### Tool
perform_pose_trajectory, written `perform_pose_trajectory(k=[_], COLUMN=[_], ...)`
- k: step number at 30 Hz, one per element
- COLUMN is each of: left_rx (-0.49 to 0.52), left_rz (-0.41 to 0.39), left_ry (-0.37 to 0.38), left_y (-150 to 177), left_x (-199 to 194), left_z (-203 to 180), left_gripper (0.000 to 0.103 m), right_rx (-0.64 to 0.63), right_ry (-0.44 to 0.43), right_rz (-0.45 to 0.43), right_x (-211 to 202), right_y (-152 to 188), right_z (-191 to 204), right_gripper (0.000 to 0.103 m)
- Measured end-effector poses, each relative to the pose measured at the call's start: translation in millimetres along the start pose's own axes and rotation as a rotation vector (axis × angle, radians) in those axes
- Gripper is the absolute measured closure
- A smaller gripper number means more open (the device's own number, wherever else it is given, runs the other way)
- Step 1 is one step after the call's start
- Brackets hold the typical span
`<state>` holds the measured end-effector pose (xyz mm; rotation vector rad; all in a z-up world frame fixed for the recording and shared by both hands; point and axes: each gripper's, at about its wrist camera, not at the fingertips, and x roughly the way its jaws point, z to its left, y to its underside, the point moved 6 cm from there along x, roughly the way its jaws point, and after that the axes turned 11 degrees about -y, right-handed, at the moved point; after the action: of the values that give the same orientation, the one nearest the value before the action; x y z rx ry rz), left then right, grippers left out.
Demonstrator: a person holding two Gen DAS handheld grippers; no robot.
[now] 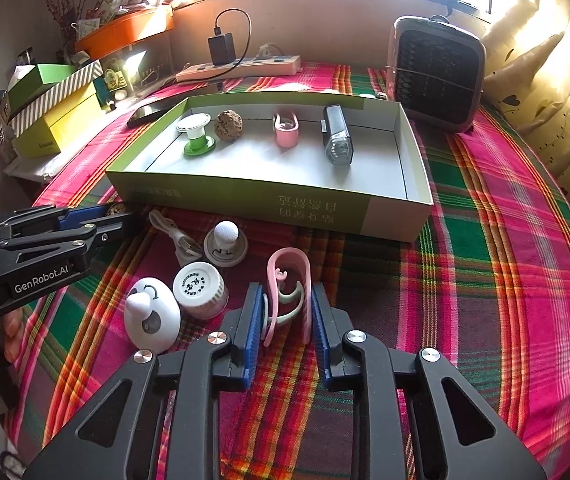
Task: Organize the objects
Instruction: 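Grasp the second pink clip with the right tool while the left tool grasps the walnut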
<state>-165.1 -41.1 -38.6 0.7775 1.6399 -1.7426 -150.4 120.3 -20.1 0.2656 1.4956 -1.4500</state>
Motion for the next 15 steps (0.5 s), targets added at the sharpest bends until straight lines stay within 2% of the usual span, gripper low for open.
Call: perform_pose_trajectory(k=[15], left_rx=[0.000], left_rz=[-0.001], left_ry=[0.002], left_y=[0.4], left_x=[-0.4], left_z=[-0.4], left_gripper=[0.076], right_rx=[-0.001], right_ry=[0.012], right_rz=[0.001], right_x=[0.0], right_y=[-0.3], right_z=[-0.7], right_gripper=[0.079])
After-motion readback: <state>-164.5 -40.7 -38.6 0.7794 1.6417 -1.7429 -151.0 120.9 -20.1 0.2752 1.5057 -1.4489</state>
